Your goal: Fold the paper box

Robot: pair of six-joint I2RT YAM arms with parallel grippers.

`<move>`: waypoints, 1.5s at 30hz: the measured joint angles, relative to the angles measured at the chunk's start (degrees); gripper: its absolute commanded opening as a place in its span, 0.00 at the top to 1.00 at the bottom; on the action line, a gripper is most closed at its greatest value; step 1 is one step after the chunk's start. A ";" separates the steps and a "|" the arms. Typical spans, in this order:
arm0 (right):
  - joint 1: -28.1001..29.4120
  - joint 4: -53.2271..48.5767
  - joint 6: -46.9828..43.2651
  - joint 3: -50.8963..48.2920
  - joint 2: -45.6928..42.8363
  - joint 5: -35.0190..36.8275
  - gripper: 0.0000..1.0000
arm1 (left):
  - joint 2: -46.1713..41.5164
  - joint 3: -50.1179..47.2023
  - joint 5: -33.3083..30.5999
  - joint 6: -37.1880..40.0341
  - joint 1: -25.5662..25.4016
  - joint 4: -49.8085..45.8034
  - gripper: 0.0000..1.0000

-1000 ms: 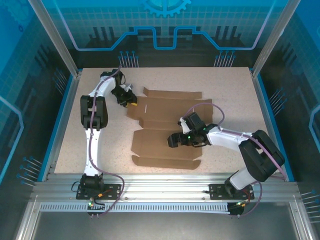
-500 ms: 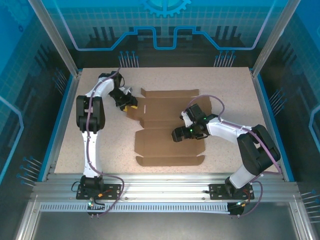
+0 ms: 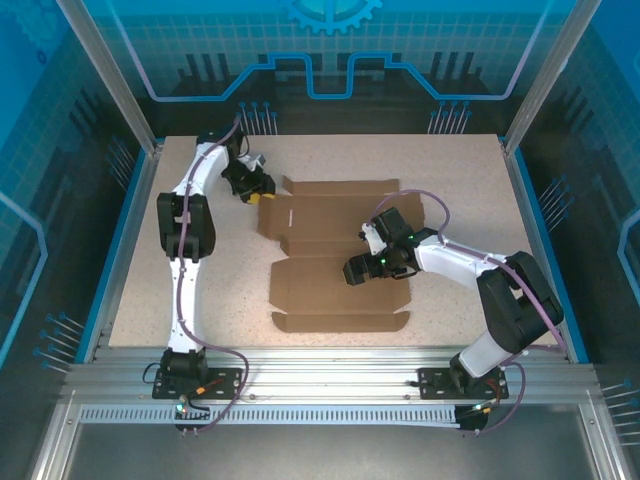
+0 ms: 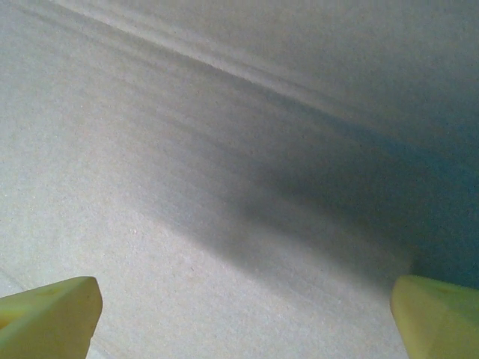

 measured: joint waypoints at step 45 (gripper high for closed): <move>15.28 15.26 15.43 -13.62 -8.76 -3.08 0.47 | -21.70 -32.22 6.43 -3.82 -0.39 29.90 0.92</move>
